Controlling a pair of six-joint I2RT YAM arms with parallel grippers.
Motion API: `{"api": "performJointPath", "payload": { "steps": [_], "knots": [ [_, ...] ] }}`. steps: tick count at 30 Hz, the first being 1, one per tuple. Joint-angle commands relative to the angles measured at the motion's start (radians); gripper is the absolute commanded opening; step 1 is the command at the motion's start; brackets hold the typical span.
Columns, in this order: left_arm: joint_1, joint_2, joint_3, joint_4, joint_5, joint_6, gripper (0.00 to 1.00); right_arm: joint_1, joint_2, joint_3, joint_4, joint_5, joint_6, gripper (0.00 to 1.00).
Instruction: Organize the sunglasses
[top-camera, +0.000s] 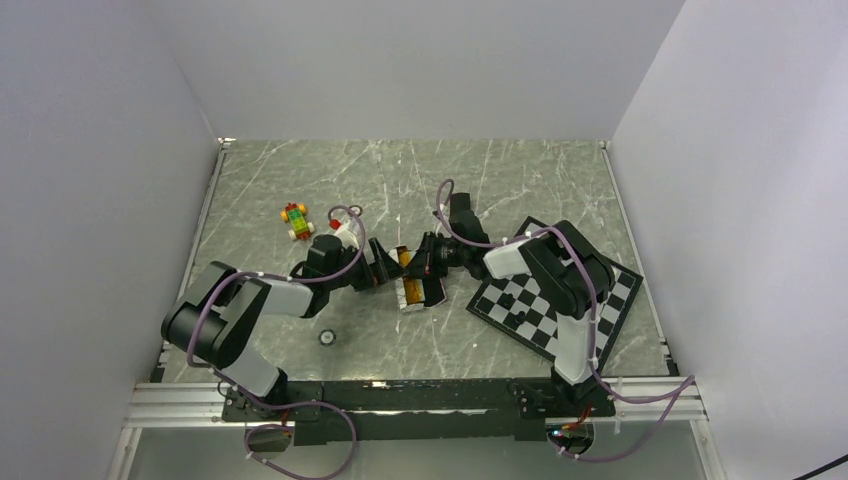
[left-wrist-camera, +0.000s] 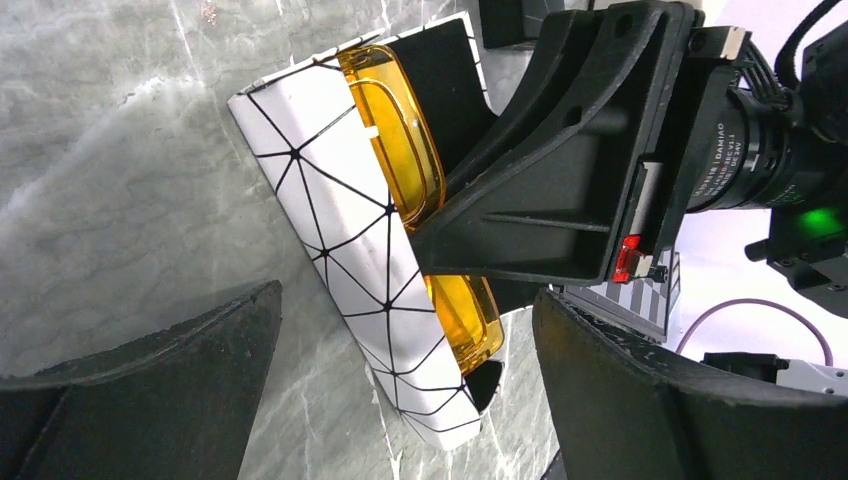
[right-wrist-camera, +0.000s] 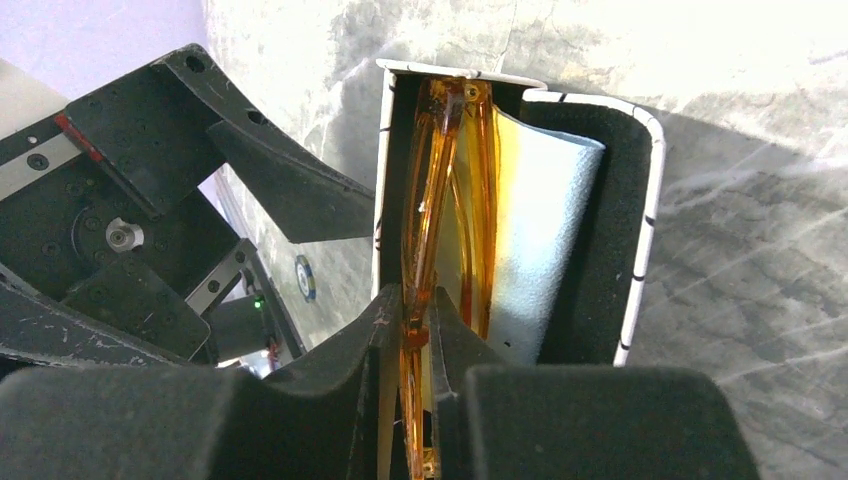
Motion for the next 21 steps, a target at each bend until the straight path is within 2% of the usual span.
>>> {"api": "performJointPath", "payload": {
  "steps": [1, 10, 21],
  "knots": [
    [-0.007, -0.054, 0.033, -0.063, -0.05, 0.029, 0.99, 0.006, -0.056, 0.022, -0.077, 0.081, -0.054, 0.2],
    [-0.012, -0.063, 0.036, -0.073, -0.046, 0.025, 0.99, 0.014, -0.104, 0.032, -0.148, 0.115, -0.075, 0.31],
    [-0.014, -0.082, 0.025, -0.067, -0.047, 0.022, 0.99, 0.019, -0.168, 0.044, -0.226, 0.153, -0.093, 0.39]
  ]
}}
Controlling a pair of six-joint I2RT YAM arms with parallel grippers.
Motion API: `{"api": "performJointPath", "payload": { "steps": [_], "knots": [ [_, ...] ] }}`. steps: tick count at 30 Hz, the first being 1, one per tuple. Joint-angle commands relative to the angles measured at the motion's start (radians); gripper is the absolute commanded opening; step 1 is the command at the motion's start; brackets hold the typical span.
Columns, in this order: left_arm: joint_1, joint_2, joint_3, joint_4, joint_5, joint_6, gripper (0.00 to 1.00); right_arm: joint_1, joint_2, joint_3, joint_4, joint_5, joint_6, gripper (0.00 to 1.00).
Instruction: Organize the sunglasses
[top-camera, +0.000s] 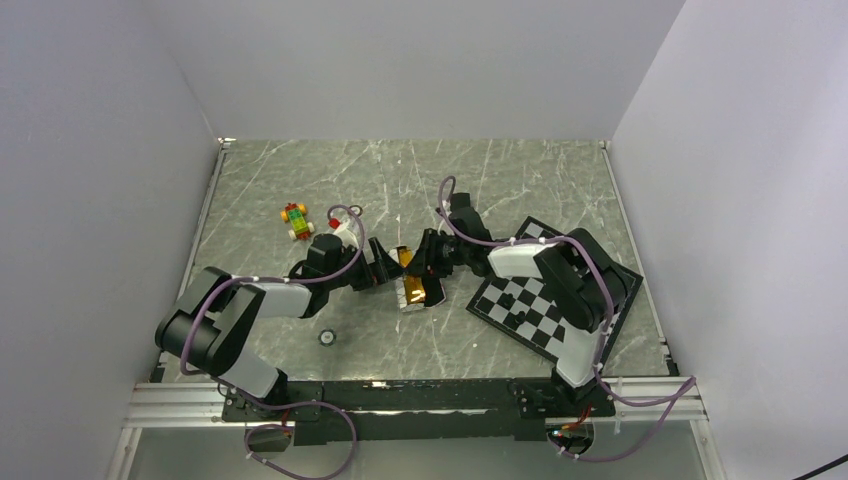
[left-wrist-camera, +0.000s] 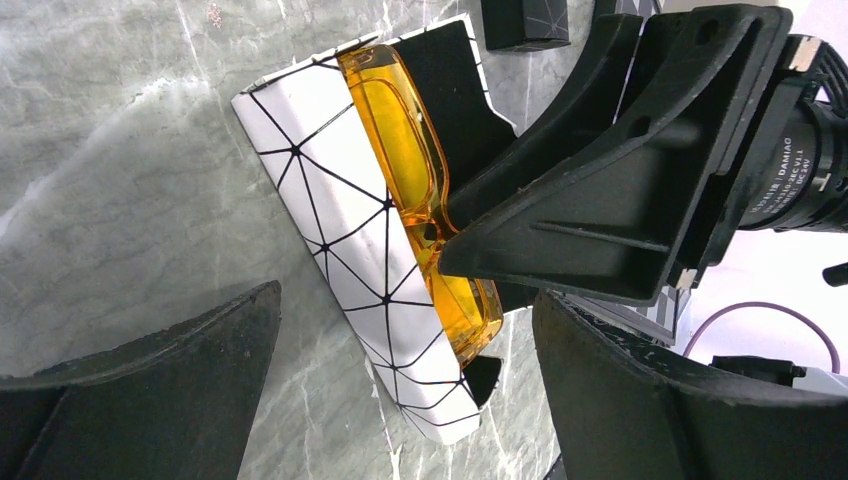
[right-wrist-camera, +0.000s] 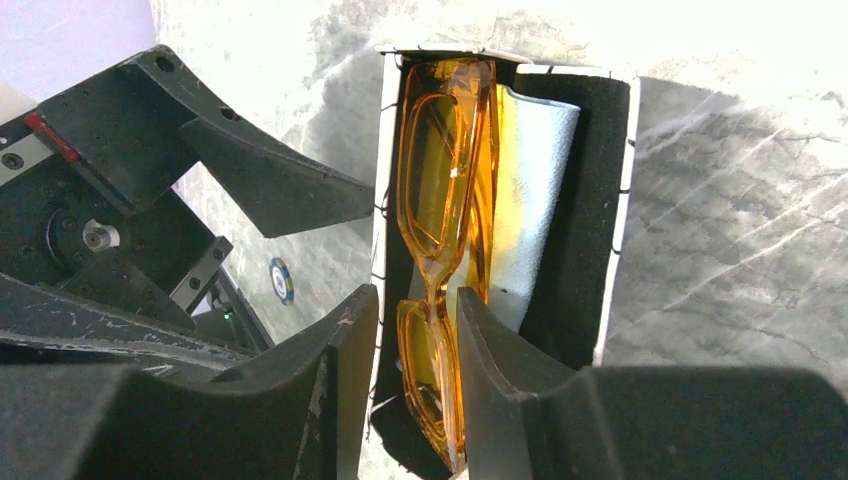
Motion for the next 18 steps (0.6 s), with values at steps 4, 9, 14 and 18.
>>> {"api": "performJointPath", "payload": {
  "steps": [4, 9, 14, 18],
  "knots": [
    [-0.005, -0.036, 0.017, 0.006, -0.012, 0.007, 0.99, 0.004, -0.091, 0.044, -0.086, 0.065, -0.056, 0.42],
    [-0.005, -0.025, 0.016, 0.01, -0.005, 0.01, 0.99, 0.004, -0.155, 0.069, -0.185, 0.15, -0.122, 0.44],
    [-0.006, -0.02, 0.007, 0.021, 0.0, 0.012, 0.99, -0.004, -0.229, 0.068, -0.265, 0.251, -0.175, 0.43],
    [-0.005, -0.028, 0.005, -0.01, -0.005, 0.034, 0.99, -0.039, -0.27, 0.043, -0.33, 0.326, -0.195, 0.38]
  ]
}}
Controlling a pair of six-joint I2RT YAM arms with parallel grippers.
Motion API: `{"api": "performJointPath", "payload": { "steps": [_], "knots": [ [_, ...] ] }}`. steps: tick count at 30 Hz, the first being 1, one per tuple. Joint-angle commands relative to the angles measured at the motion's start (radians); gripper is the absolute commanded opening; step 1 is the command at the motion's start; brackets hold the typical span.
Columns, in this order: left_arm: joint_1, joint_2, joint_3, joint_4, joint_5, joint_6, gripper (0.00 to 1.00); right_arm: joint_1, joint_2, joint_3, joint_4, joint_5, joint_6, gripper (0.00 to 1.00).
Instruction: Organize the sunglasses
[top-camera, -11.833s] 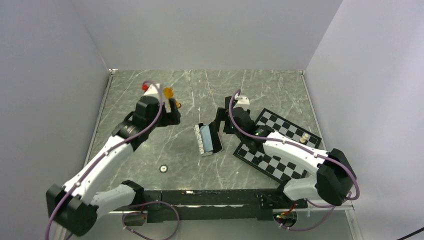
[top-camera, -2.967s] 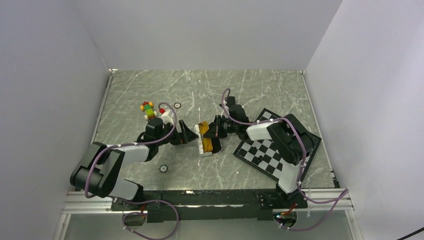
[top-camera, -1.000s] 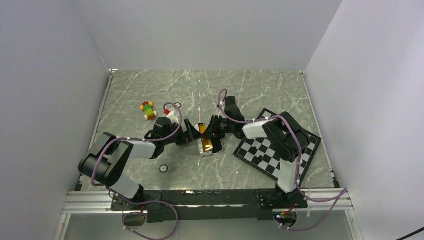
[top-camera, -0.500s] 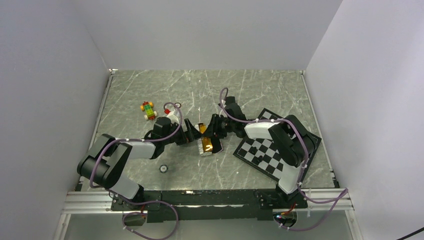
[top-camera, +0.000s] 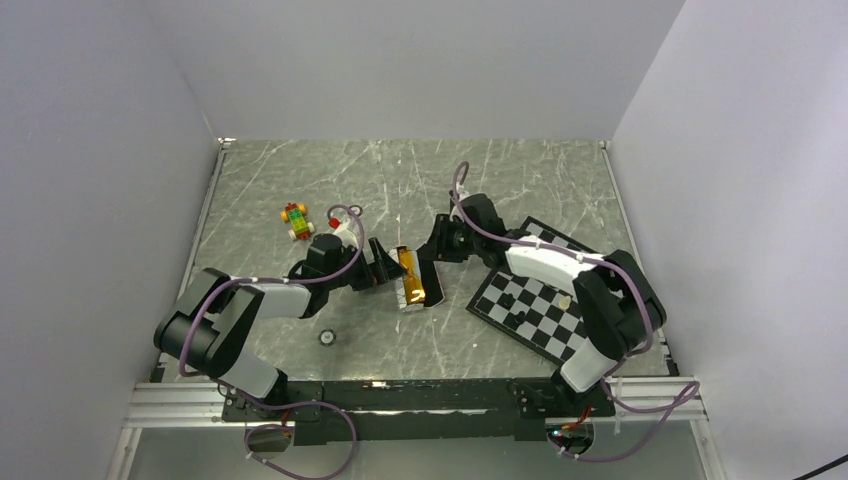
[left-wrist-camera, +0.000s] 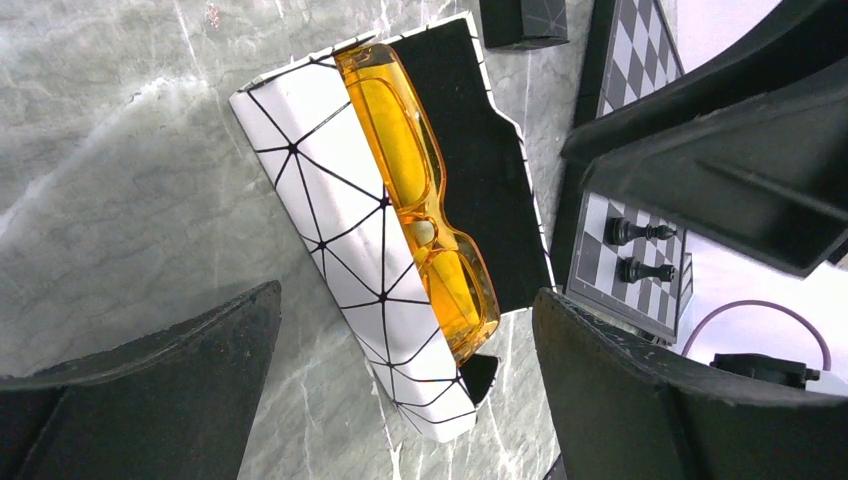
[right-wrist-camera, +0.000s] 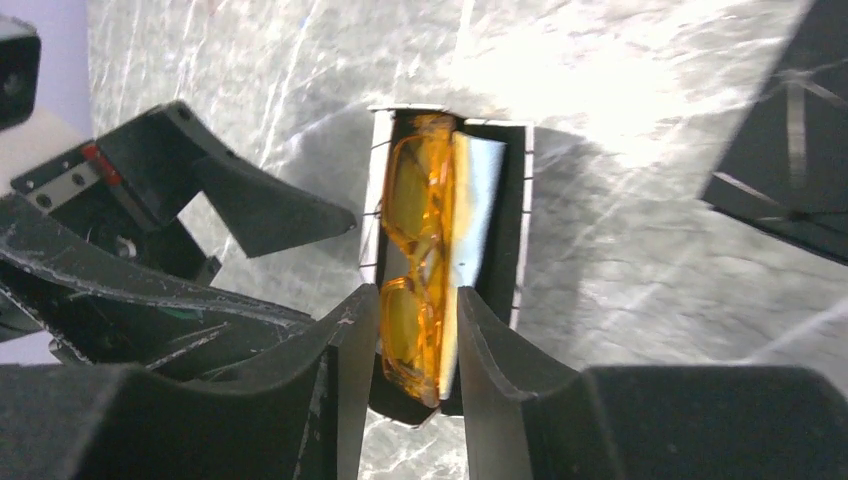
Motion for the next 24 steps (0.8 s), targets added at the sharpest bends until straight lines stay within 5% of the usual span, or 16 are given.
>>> {"api": "performJointPath", "payload": {
  "steps": [1, 11, 24],
  "knots": [
    [-0.005, -0.022, 0.001, -0.008, -0.009, 0.035, 0.99, -0.05, -0.055, 0.002, -0.11, 0.118, -0.046, 0.37],
    [-0.006, -0.012, 0.001, 0.024, 0.011, 0.022, 0.99, -0.083, 0.004, -0.046, -0.125, 0.086, -0.066, 0.26],
    [-0.045, 0.001, 0.027, 0.026, 0.012, 0.017, 0.99, -0.011, 0.044, -0.012, -0.021, -0.058, -0.061, 0.23]
  ]
}}
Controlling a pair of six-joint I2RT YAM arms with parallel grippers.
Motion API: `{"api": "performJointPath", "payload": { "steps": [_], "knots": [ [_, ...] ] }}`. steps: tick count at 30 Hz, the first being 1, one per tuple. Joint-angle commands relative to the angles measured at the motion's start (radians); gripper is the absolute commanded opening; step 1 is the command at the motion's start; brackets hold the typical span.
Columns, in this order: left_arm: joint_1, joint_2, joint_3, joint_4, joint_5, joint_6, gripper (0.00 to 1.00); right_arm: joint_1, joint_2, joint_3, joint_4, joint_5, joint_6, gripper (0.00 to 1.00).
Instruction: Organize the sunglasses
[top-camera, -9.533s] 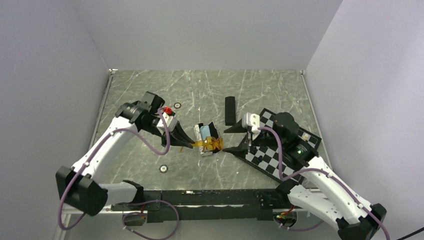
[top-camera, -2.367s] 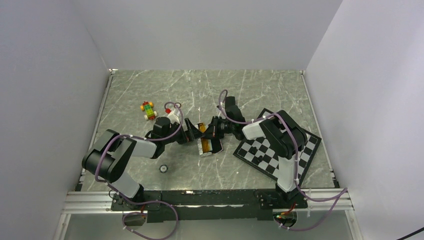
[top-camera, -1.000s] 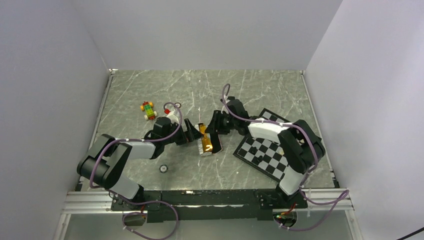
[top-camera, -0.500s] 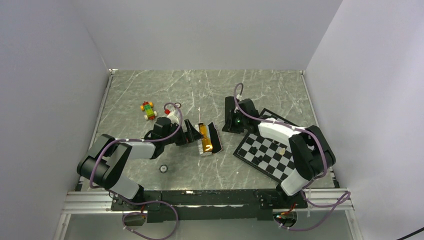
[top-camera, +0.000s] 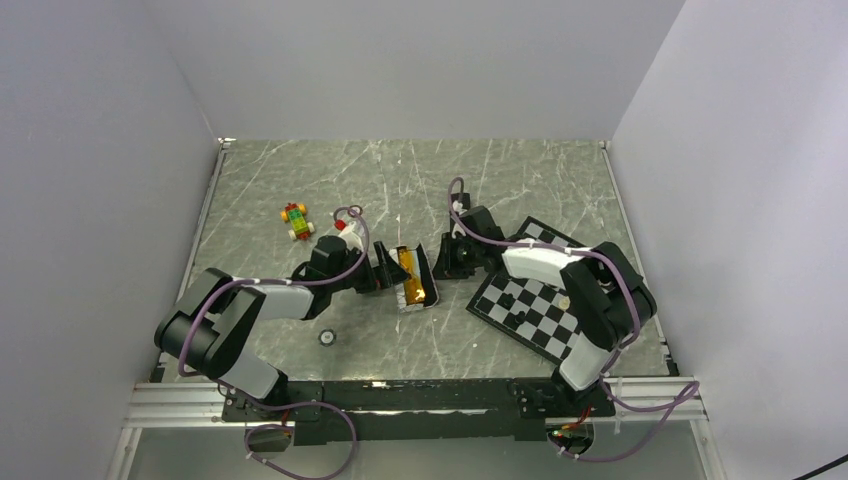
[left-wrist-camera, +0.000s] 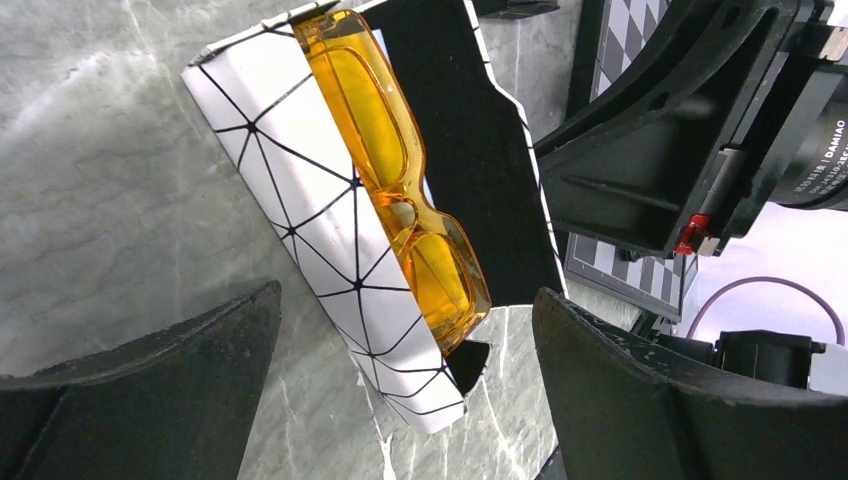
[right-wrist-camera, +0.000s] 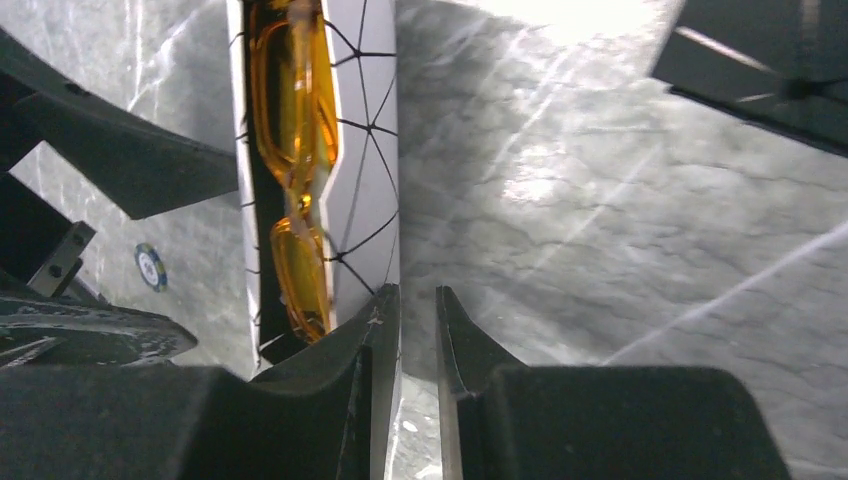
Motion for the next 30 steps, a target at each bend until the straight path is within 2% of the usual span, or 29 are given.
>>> {"api": "performJointPath", "payload": {
  "steps": [1, 5, 12, 18, 26, 30],
  "knots": [
    [-0.019, 0.002, 0.028, 0.033, 0.007, -0.001, 0.99, 0.028, -0.006, 0.043, 0.076, -0.044, 0.004, 0.24],
    [-0.023, 0.013, 0.028, 0.055, 0.016, -0.012, 0.99, 0.063, 0.014, 0.062, 0.086, -0.055, 0.01, 0.25],
    [-0.029, 0.013, 0.021, 0.073, 0.018, -0.025, 0.99, 0.107, 0.065, 0.091, 0.097, -0.043, 0.037, 0.37],
    [-0.03, 0.021, 0.029, 0.037, -0.003, -0.02, 0.99, 0.131, 0.117, 0.102, 0.113, -0.036, 0.067, 0.41],
    [-0.032, 0.021, 0.03, -0.028, -0.041, -0.013, 0.99, 0.146, 0.183, 0.095, 0.094, 0.07, 0.146, 0.45],
    [-0.033, 0.012, 0.016, -0.047, -0.054, -0.012, 0.99, 0.161, 0.221, 0.109, -0.008, 0.217, 0.19, 0.42]
  ]
}}
